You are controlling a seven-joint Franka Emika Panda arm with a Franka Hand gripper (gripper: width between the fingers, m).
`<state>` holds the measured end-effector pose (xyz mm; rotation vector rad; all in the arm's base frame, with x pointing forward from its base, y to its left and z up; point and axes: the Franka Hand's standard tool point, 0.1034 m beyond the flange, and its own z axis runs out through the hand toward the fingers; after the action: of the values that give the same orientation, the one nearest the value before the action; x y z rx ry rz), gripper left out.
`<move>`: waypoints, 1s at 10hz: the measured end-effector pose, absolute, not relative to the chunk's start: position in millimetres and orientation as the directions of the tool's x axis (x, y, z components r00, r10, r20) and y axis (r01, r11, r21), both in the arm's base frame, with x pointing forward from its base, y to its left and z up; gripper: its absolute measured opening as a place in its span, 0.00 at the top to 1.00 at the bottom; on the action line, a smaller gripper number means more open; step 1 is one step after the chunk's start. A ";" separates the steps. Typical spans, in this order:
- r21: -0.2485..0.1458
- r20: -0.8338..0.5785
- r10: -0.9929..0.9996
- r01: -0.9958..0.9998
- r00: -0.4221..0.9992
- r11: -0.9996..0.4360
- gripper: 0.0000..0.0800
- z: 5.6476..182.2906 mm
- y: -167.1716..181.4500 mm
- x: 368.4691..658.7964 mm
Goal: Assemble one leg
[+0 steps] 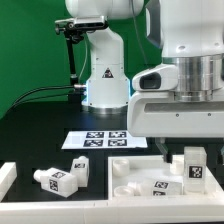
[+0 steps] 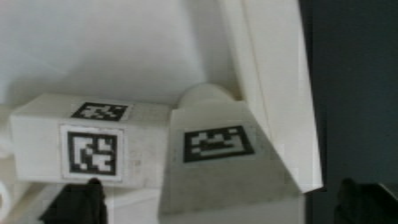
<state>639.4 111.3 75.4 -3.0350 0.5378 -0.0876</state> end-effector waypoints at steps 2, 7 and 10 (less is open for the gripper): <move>-0.071 0.041 -0.394 -0.390 0.918 -0.918 0.31 74.9 111.2 639.2; -0.086 0.006 -0.713 -0.710 0.701 -0.699 0.64 74.5 109.7 639.3; -0.089 -0.080 -0.986 -0.987 0.144 -0.137 0.64 73.7 115.2 640.4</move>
Offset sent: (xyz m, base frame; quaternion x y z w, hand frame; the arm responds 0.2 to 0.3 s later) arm 0.0000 0.0000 0.0000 0.0000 0.0000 0.1296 0.9916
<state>640.4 115.2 73.7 -2.2829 1.9800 0.0029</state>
